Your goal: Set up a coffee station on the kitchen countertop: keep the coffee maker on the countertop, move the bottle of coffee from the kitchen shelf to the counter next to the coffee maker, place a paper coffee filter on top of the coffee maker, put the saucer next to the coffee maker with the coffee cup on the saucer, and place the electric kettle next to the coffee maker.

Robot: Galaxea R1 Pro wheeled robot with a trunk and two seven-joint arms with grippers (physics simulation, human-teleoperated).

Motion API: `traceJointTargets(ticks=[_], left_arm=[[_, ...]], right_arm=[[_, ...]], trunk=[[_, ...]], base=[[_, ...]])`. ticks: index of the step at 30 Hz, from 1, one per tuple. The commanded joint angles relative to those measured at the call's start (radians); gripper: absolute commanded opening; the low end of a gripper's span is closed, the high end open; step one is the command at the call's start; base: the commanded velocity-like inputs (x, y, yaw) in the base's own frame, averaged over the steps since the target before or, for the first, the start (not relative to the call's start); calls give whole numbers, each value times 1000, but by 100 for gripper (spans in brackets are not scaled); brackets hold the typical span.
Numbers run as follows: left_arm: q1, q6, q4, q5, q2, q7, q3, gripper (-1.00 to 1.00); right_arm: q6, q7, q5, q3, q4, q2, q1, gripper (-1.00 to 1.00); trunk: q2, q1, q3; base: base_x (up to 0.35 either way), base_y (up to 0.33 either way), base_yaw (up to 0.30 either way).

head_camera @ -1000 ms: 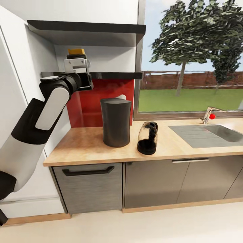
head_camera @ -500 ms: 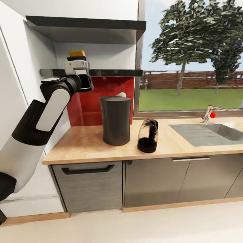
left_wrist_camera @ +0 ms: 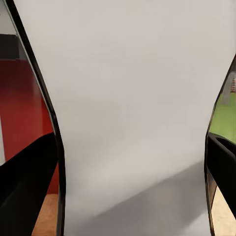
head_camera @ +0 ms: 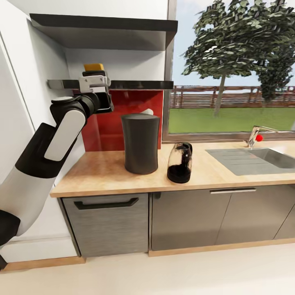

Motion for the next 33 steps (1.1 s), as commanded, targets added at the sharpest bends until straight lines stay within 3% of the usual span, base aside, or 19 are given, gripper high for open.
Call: traceJointTargets(ticks=[1, 10, 19, 33], left_arm=[[-1, 0, -1, 7, 1, 10, -2, -100], [2, -83, 1, 7, 1, 9, -21, -100], [6, -96, 2, 7, 19, 8, -41, -100], [11, -99, 2, 7, 28, 7, -42, -100]], right_arm=[[-3, 5, 5, -7, 0, 0, -1, 100], [-3, 5, 5, -7, 0, 0, -1, 100], [-4, 4, 5, -7, 0, -1, -1, 100], [-4, 4, 5, -7, 0, -1, -1, 100]], trunk=[[-8, 4, -4], [-71, 38, -33], [-134, 73, -61], [-232, 127, -105]], base=[[0, 0, 0], [0, 0, 0], [0, 0, 0], [0, 0, 0]])
